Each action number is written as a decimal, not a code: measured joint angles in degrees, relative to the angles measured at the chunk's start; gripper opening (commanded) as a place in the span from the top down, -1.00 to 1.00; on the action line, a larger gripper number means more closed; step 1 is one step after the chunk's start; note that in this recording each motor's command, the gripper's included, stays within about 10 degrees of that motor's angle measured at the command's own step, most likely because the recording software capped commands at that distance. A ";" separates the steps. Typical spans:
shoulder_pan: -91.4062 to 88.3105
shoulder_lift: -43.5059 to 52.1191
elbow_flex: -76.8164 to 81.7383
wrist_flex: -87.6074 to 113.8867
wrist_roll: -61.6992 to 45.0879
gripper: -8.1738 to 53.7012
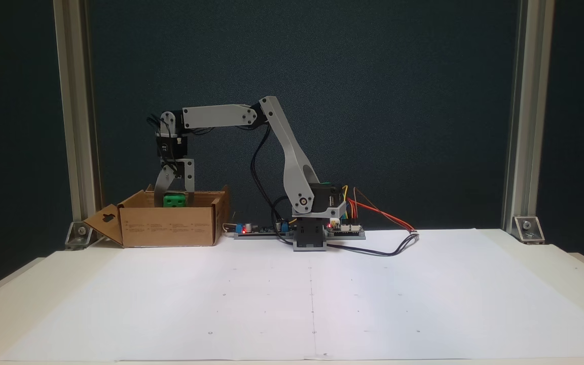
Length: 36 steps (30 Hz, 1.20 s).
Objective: Grasp a green dice and put it in the bin.
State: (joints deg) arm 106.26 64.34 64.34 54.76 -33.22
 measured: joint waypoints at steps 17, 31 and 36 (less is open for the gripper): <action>-16.08 28.65 0.00 -1.85 4.92 -0.64; -73.92 31.46 6.86 -1.85 15.21 -0.71; -93.43 31.46 15.21 -2.20 22.32 -0.72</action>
State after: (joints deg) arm 12.83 95.80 79.54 52.56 -10.90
